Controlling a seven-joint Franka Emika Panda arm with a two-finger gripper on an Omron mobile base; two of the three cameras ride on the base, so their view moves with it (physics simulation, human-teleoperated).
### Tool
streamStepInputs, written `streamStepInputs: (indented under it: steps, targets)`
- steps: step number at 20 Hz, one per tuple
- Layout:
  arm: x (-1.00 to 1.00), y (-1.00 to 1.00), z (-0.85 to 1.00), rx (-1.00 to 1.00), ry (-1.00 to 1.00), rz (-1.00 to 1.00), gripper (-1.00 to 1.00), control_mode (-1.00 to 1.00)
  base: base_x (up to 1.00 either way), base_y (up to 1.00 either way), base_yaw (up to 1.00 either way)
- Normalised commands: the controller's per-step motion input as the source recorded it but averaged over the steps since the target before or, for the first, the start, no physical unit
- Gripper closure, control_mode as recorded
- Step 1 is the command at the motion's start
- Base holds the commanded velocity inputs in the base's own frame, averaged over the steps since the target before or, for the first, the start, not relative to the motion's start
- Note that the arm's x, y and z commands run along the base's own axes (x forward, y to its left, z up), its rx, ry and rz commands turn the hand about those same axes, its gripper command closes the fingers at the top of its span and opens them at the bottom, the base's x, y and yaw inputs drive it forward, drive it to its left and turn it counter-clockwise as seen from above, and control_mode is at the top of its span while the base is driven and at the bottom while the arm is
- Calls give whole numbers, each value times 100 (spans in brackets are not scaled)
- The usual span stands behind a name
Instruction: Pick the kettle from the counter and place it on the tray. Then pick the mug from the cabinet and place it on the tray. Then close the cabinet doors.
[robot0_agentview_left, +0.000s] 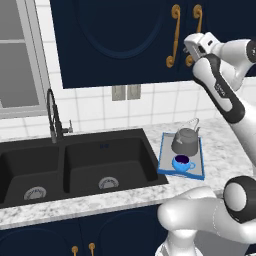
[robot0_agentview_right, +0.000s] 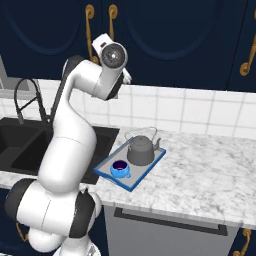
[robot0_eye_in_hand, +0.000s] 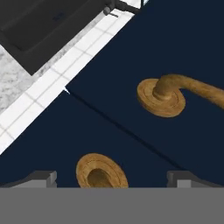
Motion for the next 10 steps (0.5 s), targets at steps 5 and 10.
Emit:
streamStepInputs:
  steps: [5,10]
  targets:
    - [53,0,-16,-9,0,4,-100,-100,0,0,0]
    - [54,5,-8,-12,2,1,-100,-100,0,0,0]
